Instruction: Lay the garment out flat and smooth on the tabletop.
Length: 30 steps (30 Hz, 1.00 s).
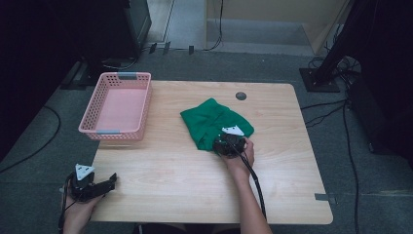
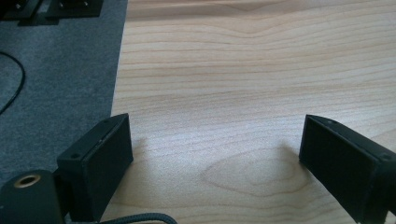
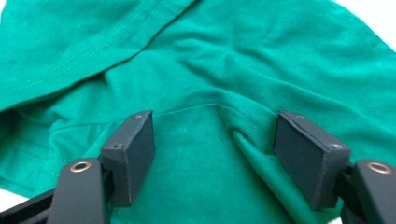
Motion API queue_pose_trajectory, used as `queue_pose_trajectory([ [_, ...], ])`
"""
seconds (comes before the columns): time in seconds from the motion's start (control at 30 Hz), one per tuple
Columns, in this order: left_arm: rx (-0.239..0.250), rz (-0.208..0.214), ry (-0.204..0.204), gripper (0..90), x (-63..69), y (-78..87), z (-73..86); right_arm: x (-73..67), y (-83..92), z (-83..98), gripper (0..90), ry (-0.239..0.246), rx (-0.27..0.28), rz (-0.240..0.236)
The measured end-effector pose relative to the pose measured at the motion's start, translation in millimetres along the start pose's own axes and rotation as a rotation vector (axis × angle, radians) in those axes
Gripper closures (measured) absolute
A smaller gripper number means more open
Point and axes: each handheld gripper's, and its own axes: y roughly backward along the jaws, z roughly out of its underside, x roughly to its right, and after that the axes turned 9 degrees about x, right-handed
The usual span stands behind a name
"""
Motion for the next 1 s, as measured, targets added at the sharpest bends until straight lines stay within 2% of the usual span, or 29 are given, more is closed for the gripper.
queue_pose_trajectory([
  [0.37, -0.015, -0.029, 0.012, 10.3, -0.1, 1.4, -1.0, 2.6, 24.5, 15.2, 29.8, 0.034, -0.001, -0.058],
  [0.6, -0.014, -0.043, -0.013, 10.3, 6.7, 1.7, -2.0, 0.0, 44.1, 27.4, 29.8, 0.057, -0.003, -0.102],
  [0.73, -0.022, -0.017, -0.014, 10.3, 12.7, 1.3, -2.9, -1.4, 49.8, 31.0, 29.8, 0.063, -0.003, -0.111],
  [0.77, -0.014, 0.047, 0.039, 10.3, 14.2, 3.2, -5.4, -2.2, 53.3, 33.2, 29.8, 0.069, -0.003, -0.118],
  [0.8, -0.014, 0.047, 0.039, 10.3, 14.2, 3.2, -5.4, -2.8, 54.9, 34.2, 29.8, 0.069, -0.003, -0.120],
  [0.83, -0.003, 0.068, 0.063, 10.3, 15.4, 4.2, -6.7, -2.8, 54.9, 34.2, 29.8, 0.069, -0.003, -0.120],
  [0.87, 0.006, 0.074, 0.066, 10.3, 17.6, 5.4, -8.3, -3.3, 58.0, 36.1, 29.7, 0.075, -0.003, -0.128],
  [1.0, 0.022, 0.088, 0.058, 10.3, 25.6, 7.7, -11.6, -4.0, 61.2, 38.1, 29.7, 0.079, -0.003, -0.135],
])
